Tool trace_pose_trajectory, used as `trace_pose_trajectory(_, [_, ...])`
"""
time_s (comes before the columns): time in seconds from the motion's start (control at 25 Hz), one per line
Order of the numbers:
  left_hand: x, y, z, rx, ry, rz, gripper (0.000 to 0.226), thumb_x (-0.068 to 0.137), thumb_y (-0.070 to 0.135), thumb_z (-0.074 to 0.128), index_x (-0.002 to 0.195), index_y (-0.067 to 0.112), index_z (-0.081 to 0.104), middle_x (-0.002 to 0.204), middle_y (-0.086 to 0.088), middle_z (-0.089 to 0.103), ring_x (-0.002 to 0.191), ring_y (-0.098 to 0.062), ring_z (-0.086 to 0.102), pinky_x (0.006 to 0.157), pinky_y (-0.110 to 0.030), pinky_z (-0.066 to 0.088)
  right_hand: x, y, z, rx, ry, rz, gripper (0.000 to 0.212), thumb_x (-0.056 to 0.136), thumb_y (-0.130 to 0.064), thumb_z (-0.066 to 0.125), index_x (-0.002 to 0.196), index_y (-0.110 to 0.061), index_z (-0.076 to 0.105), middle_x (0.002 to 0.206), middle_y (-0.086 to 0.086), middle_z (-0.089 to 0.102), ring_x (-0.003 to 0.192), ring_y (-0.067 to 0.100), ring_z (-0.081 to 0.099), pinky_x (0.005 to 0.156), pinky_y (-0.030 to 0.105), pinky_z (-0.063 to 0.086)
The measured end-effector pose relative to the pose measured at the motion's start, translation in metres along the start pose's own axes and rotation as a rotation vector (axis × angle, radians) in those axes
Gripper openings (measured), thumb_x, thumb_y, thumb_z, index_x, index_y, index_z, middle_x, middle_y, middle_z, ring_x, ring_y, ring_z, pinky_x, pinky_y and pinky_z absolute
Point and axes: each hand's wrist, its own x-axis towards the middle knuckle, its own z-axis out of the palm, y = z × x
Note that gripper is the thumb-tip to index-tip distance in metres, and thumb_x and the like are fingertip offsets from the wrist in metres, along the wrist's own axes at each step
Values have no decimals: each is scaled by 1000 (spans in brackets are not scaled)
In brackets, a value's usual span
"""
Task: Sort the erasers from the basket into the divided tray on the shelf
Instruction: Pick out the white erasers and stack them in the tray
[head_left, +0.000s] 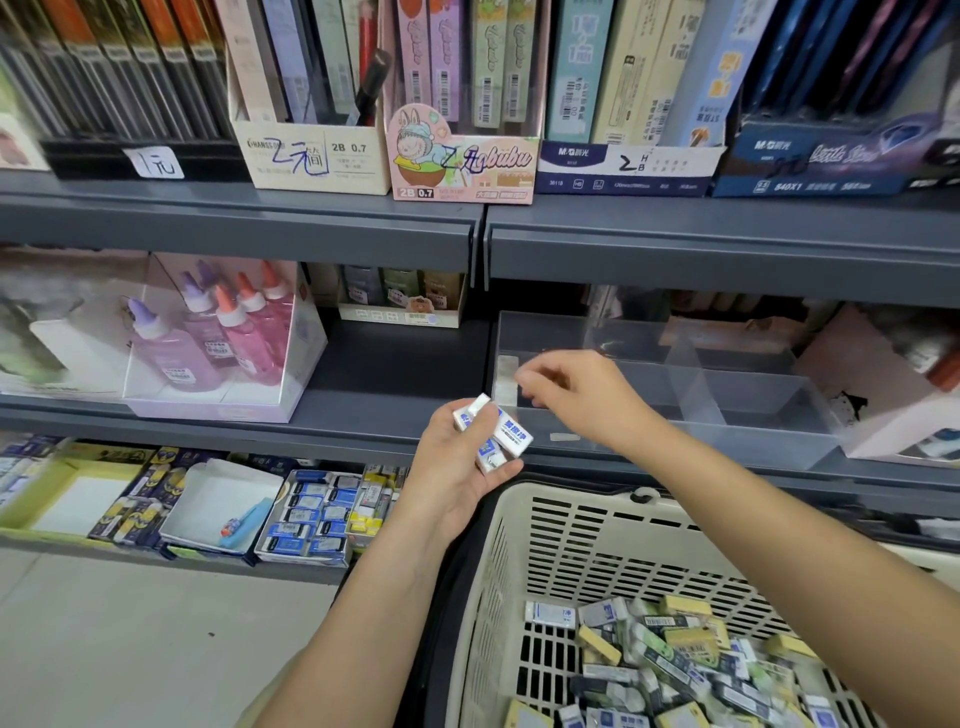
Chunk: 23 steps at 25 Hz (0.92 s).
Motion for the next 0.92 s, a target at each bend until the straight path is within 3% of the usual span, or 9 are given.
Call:
trace_pose_trajectory(0.08, [-4, -1, 3, 88, -40, 25, 15, 89, 20, 61, 102, 17, 55, 86, -6, 68, 68, -14, 67, 53, -25, 52, -14, -7, -6, 84, -103, -13, 14, 85, -32, 63, 92, -22, 69, 78, -12, 66, 70, 3, 59, 70, 22, 49])
trace_pose_trajectory(0.24, [-10, -1, 12, 186, -76, 49, 16, 87, 27, 64, 100, 21, 57, 76, 1, 67, 61, -11, 64, 48, -23, 49, -25, -10, -16, 186, -194, 54, 31, 77, -27, 74, 105, -17, 66, 79, -5, 64, 62, 4, 56, 69, 22, 51])
trace_pose_trajectory(0.44, [-13, 0, 19, 244, -68, 18, 15, 93, 32, 53, 101, 19, 57, 65, 4, 69, 56, -8, 62, 46, -21, 47, -23, -7, -25, 319, -222, 133, 10, 83, -12, 68, 92, -15, 68, 72, -2, 69, 57, 1, 62, 51, 14, 47])
trace_pose_trajectory(0.56, [-9, 5, 14, 106, 37, -1, 18, 98, 20, 36, 96, 11, 51, 71, -7, 72, 63, -16, 68, 47, -24, 49, -4, -3, -34, 296, 18, 144, 10, 82, -10, 68, 84, -19, 65, 71, -5, 66, 66, 14, 64, 63, 27, 53])
trace_pose_trajectory(0.64, [-8, 7, 9, 85, 72, 10, 19, 97, 14, 32, 91, 11, 50, 80, -11, 71, 72, -18, 69, 54, -26, 52, 7, -1, -33, 109, 92, 112, 13, 81, -16, 67, 80, -27, 61, 74, -8, 62, 75, 16, 61, 70, 29, 51])
trace_pose_trajectory(0.72, [-8, 5, 5, 91, 93, 41, 13, 97, 13, 39, 93, 12, 51, 89, -10, 69, 79, -17, 68, 59, -28, 56, 11, 2, -24, -38, -12, 113, 11, 81, -22, 67, 82, -31, 60, 76, -11, 61, 77, 11, 60, 69, 23, 46])
trace_pose_trajectory(0.92, [-5, -1, -3, 179, 158, 134, 18, 92, 14, 56, 109, 11, 61, 94, -6, 69, 77, -12, 62, 71, -26, 51, 9, 10, -7, -31, -195, 140, 9, 86, -19, 64, 85, -29, 64, 79, -12, 66, 79, 3, 64, 79, 20, 48])
